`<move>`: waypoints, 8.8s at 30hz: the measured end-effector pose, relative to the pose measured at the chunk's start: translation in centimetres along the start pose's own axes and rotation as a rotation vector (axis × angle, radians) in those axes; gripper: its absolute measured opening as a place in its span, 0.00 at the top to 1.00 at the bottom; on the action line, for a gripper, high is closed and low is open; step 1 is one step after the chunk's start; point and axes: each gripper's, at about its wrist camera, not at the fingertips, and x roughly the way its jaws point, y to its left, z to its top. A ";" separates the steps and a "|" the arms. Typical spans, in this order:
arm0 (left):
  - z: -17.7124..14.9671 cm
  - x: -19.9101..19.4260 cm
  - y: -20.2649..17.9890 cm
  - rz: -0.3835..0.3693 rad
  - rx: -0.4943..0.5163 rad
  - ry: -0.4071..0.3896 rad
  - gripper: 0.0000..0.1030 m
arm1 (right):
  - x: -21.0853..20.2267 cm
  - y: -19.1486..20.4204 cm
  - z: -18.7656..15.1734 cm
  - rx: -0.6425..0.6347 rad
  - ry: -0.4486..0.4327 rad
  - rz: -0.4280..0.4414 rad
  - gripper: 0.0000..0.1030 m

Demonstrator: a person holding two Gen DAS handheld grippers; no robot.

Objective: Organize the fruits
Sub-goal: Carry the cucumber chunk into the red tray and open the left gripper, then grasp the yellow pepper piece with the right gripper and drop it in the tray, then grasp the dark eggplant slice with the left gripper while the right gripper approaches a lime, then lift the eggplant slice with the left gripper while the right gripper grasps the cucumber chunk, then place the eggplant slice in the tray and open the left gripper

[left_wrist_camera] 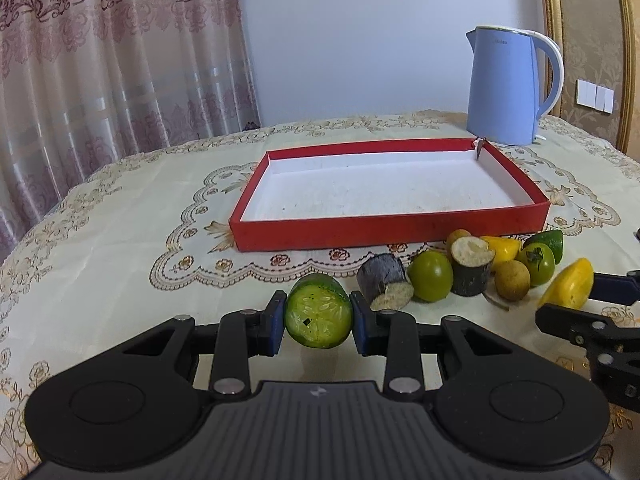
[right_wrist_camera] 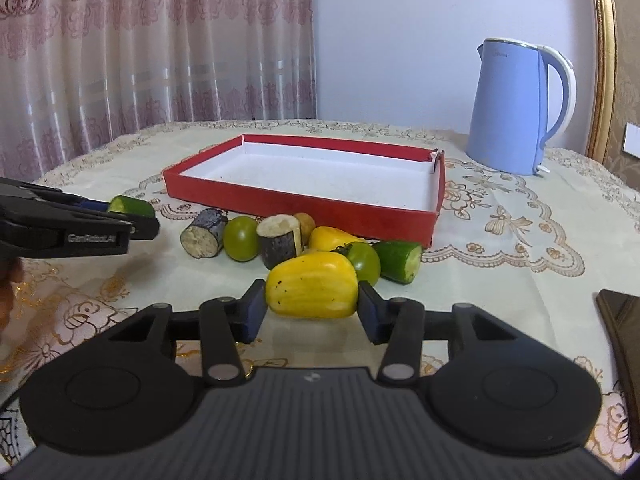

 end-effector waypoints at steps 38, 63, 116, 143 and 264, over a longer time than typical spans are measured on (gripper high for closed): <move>12.0 16.5 -3.6 0.151 0.099 0.105 0.31 | -0.9 -4.6 -0.4 0.120 -0.064 0.056 0.56; 4.7 8.1 3.0 0.150 -0.149 -0.010 0.13 | -0.8 -1.8 2.0 0.072 -0.102 0.068 0.56; 3.6 7.3 3.5 0.046 -0.158 -0.102 0.13 | 16.6 -6.3 12.3 0.018 0.086 -0.241 0.56; 3.5 6.8 3.3 -0.001 -0.169 -0.149 0.13 | 13.4 -5.5 11.8 0.025 0.088 -0.272 0.00; -1.1 3.1 1.6 -0.199 -0.014 -0.013 0.67 | 3.2 -6.1 0.9 -0.020 0.037 -0.054 0.72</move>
